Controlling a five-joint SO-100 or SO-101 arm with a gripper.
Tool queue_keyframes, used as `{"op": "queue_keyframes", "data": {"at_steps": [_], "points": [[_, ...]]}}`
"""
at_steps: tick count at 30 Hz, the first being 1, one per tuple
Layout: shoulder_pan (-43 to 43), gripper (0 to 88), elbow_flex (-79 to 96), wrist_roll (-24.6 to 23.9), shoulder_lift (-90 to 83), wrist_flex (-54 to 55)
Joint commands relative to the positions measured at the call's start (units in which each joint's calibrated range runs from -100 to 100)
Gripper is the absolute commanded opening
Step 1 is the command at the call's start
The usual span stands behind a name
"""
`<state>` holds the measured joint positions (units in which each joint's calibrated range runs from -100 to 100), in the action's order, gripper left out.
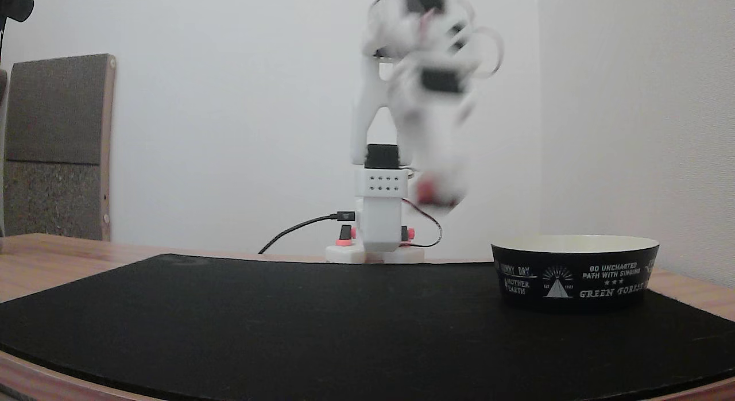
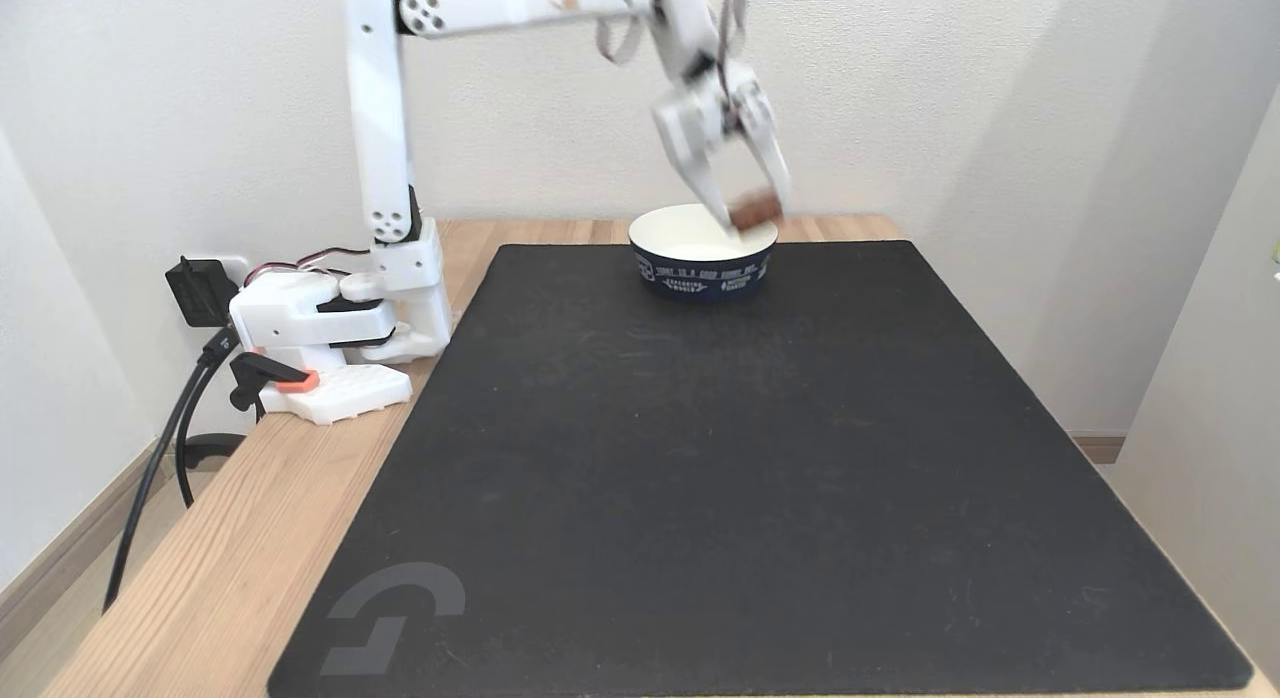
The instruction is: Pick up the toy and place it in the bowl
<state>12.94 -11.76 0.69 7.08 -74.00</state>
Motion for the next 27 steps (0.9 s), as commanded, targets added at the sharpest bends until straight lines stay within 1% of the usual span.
{"op": "queue_keyframes", "data": {"at_steps": [1,3,4,9,11,12,13,15,16,18,21,22,24,26,27], "points": [[7.17,13.2,12.62,-0.38,-11.95,7.11],[9.43,13.2,19.47,-0.38,-14.46,11.25],[10.86,13.2,25.96,-0.38,-16.29,15.66],[11.36,14.6,36.77,0.04,-16.71,24.29],[11.44,20.4,38.31,0.14,-16.62,25.48],[11.44,25.4,38.76,0.14,-16.62,25.82],[11.44,36.0,38.94,0.14,-16.62,26.66],[11.44,45.8,38.85,0.19,-16.62,27.17],[11.52,49.0,38.67,0.19,-16.62,27.60],[12.03,52.6,37.58,0.19,-16.87,28.36],[11.86,52.6,34.34,0.19,-17.37,28.53],[11.52,51.5,32.27,0.19,-17.46,28.10],[8.35,36.7,24.15,-0.12,-17.54,23.28],[4.58,18.5,20.01,-0.28,-18.54,19.81],[-0.10,1.4,20.55,-0.28,-20.54,19.21]]}}
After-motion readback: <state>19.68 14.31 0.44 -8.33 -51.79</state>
